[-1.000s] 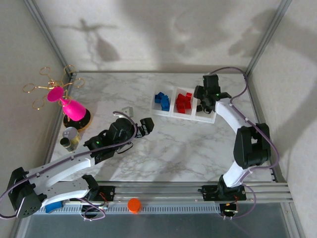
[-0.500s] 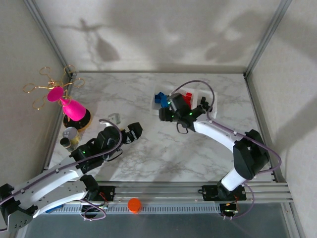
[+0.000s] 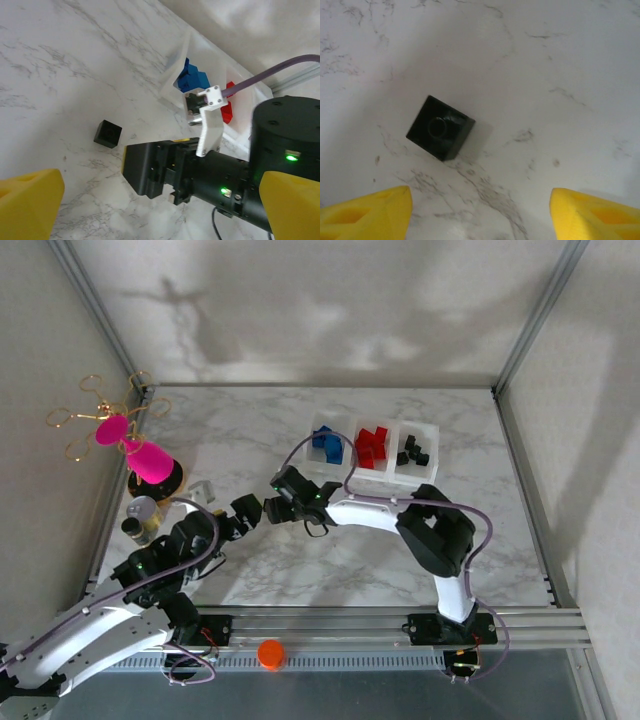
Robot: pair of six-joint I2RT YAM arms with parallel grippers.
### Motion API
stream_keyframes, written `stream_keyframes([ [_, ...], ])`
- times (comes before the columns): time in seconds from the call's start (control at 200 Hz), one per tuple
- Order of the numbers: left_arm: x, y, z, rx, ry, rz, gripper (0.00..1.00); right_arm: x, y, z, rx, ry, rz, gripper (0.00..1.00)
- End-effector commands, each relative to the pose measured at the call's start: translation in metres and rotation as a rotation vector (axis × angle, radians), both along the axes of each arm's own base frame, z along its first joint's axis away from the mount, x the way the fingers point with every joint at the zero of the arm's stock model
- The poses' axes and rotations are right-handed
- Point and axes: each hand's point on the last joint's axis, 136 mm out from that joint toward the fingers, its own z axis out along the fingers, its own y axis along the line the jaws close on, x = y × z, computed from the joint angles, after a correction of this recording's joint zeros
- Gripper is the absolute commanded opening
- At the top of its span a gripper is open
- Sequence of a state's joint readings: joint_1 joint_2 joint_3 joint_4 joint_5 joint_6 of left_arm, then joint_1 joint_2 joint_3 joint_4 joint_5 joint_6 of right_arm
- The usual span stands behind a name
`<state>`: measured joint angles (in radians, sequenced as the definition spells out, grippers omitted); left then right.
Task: Sort the legos into containers by color
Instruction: Pick up the lego from the center of the table.
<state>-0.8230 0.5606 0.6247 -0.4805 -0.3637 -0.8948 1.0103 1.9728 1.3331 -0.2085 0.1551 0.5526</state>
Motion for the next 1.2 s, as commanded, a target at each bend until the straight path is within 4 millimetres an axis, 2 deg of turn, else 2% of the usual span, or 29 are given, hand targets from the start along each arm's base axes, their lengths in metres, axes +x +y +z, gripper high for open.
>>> stream_keyframes([
  [0.0,-0.004,0.016,-0.006,0.021,0.009,0.059,1.0,0.009,0.022,0.008,0.041,-0.021,-0.006,0.75],
  [0.31,-0.006,0.023,-0.005,0.034,0.004,0.081,1.0,0.03,0.043,-0.02,-0.037,-0.045,-0.012,0.75],
  [0.461,-0.005,0.023,-0.006,0.034,0.001,0.084,1.0,0.037,0.049,-0.023,-0.057,-0.052,-0.02,0.71],
  [0.656,-0.004,0.021,-0.005,0.035,0.001,0.081,1.0,0.037,0.035,-0.03,-0.123,-0.034,-0.066,0.62],
  [0.836,-0.003,0.02,-0.005,0.032,-0.002,0.076,1.0,0.033,0.021,-0.026,-0.143,-0.032,-0.084,0.56],
  [1.191,-0.003,0.018,-0.004,0.022,-0.004,0.068,1.0,0.021,0.027,-0.032,-0.114,0.025,-0.052,0.46],
])
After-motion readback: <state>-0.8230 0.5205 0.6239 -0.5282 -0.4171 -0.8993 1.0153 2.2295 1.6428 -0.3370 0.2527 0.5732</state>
